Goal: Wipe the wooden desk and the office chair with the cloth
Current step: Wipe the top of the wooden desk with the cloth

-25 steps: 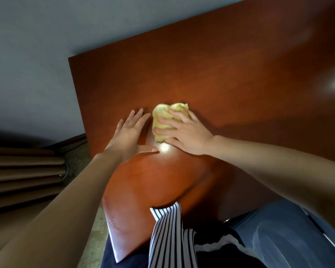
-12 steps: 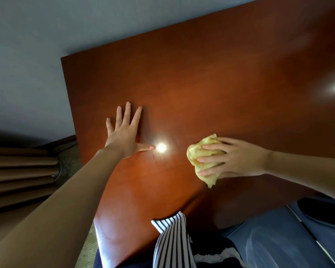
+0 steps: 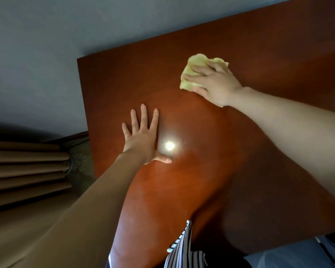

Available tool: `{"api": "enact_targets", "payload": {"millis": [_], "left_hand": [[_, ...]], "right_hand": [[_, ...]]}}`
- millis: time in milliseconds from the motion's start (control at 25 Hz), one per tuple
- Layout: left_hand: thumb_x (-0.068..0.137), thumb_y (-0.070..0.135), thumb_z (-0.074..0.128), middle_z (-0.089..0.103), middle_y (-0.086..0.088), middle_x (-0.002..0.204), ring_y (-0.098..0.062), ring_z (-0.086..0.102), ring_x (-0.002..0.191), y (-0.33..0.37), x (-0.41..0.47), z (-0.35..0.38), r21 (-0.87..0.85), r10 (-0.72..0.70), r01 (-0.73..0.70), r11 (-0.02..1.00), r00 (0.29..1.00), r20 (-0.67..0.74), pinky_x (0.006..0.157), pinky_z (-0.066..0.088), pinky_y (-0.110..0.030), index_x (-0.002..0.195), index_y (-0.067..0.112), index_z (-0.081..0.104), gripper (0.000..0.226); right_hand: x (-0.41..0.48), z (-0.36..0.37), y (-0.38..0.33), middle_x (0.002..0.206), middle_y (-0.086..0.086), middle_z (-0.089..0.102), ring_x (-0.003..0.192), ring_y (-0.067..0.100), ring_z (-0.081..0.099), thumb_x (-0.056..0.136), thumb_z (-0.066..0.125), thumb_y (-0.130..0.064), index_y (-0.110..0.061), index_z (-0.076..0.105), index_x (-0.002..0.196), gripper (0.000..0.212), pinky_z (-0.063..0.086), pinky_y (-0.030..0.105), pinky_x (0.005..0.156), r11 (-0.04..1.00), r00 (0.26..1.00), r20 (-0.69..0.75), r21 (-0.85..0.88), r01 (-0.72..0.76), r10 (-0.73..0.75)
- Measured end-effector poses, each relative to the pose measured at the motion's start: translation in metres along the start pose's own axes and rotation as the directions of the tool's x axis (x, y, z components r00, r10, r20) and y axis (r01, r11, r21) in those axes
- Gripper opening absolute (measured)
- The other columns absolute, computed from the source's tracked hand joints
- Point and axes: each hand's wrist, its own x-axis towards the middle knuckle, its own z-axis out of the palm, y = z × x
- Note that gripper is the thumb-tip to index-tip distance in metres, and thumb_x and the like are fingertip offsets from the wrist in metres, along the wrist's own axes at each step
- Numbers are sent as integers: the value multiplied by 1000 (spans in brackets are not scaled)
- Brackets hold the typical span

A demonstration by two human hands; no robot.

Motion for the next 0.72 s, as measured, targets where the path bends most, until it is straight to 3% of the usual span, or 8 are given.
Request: {"api": "enact_targets", "payload": {"millis": [80,160,320,480,640,720], "left_hand": [[48,72,73,-45,-8,144,-35,-35,135,0,0,1,4,-6,6,1000,1000,4,111,-6,-59,140,26,-35,149],[48,73,72,-45,-7,144,-35,-35,135,-1,0,1,14,-12,12,1000,1000,3,111,-6,-58,139,26,-35,149],[47,74,72,-44,-6,145,-34,-34,136,-3,1,1,17,-17,17,1000,1000,-7,111,-6,-58,140,27,-34,149],[48,75,72,-40,-7,148,-34,-30,138,-2,-1,-1,47,-21,23,999,999,-30,113,0,-58,142,27,-30,147],[49,81,65,-28,-15,153,-41,-15,142,5,-2,-10,184,-36,40,982,999,-26,113,6,-57,146,20,-25,146],[52,88,52,-10,-20,156,-44,2,143,8,-1,-15,266,-33,51,963,997,-74,113,9,-56,149,16,-12,137]], "right_hand": [[24,2,-27,157,-6,19,143,35,7,98,32,-48,-48,28,142,44,9,58,112,977,981,-29,99,-188,192],[30,7,-54,157,-6,20,143,34,6,98,34,-47,-47,31,141,43,6,58,113,946,957,-54,174,-272,285],[-3,19,-79,155,-8,25,143,32,10,98,36,-48,-48,34,140,42,6,56,113,994,994,-101,99,-36,46],[-75,32,-83,149,-6,37,139,33,22,96,42,-47,-44,44,136,40,15,55,111,989,987,-94,50,139,-133],[-147,45,-69,136,-4,54,128,34,44,89,58,-41,-37,59,126,37,36,56,103,924,921,-81,-50,379,-382],[-175,54,-53,136,-7,53,128,31,45,91,52,-44,-37,57,128,38,36,53,104,870,869,-66,-94,484,-490]]}}
